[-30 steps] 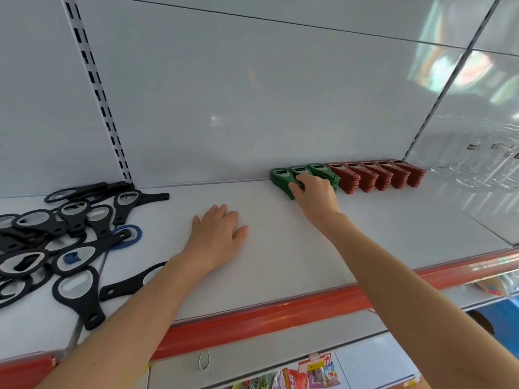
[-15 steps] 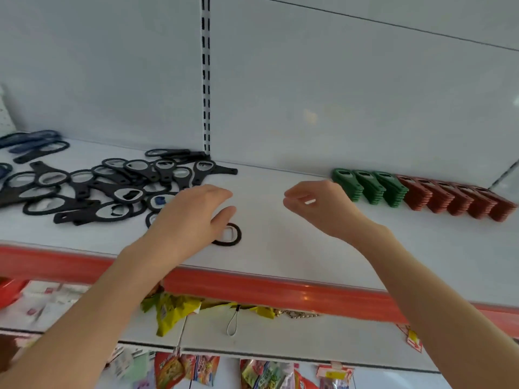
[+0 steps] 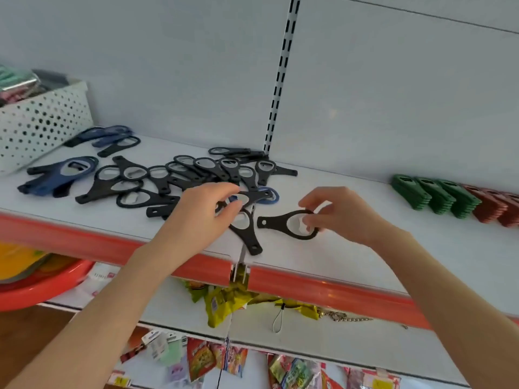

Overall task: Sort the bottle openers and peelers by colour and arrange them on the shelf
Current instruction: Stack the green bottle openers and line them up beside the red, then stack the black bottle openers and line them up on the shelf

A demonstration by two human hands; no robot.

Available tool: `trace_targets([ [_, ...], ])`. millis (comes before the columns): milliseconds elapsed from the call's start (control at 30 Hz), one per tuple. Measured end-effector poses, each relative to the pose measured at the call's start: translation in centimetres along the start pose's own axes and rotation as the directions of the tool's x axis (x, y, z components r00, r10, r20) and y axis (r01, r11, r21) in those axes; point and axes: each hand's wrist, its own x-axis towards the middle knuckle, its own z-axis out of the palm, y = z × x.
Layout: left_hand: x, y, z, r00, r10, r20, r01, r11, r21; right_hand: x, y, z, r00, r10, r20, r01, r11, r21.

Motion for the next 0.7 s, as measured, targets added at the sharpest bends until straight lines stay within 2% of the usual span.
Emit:
trace_targets([
  [67, 1.1, 0.3, -0.3, 0.999, -0.014, 0.042, 0.019, 0.993, -0.115, 0.1, -1.1, -0.8, 0.996, 0.016, -0.092, 0.001, 0.984, 0.18],
  [133, 2.1, 0.8, -0.8, 0.989, -0.032, 0.142, 0.065, 0.971, -0.23, 0.1, -3.0, -1.3, 0.989, -0.008, -0.147, 0.053, 0.951, 0.304],
  [233, 3.0, 1.5, -2.0, 0.913, 0.008, 0.409, 0.194, 0.872, -0.45, 0.6, -6.4, -0.2, 0.987, -0.083, -0.135, 0.127, 0.924, 0.361],
  [300, 2.9, 0.7, -3.0, 0.868, 0.048, 0.494, 0.25, 0.818, -0.518, 1.2, -7.7, 1.3, 0.98, -0.062, -0.191, 0.128, 0.925, 0.358],
  [367, 2.6, -0.8, -3.9, 0.888, 0.001, 0.46, 0.274, 0.803, -0.53, 1.4, -8.1, 2.9, 0.968, 0.0, -0.251, 0.056, 0.975, 0.215],
  [400, 2.5, -1.8, -4.2, 0.903, -0.047, 0.427, 0.297, 0.786, -0.542, 1.3, -8.3, 3.7, 0.974, 0.04, -0.223, -0.021, 0.996, 0.09],
  [467, 2.1, -3.6, -4.6, 0.915, -0.138, 0.379, 0.354, 0.726, -0.59, 0.8, -8.2, 5.5, 0.983, 0.178, -0.047, -0.183, 0.972, -0.145],
  [533, 1.8, -4.8, -4.6, 0.922, -0.176, 0.345, 0.365, 0.694, -0.621, 0.4, -8.5, 7.2, 0.965, 0.26, 0.042, -0.236, 0.924, -0.301],
  [600, 1.6, -5.6, -4.6, 0.935, -0.187, 0.3, 0.344, 0.678, -0.65, 0.5, -8.5, 7.8, 0.959, 0.283, -0.002, -0.272, 0.918, -0.29],
  [700, 1.4, -6.3, -4.9, 0.925, -0.25, 0.286, 0.379, 0.566, -0.733, 0.4, -8.3, 7.4, 0.935, 0.35, -0.056, -0.355, 0.922, -0.155],
])
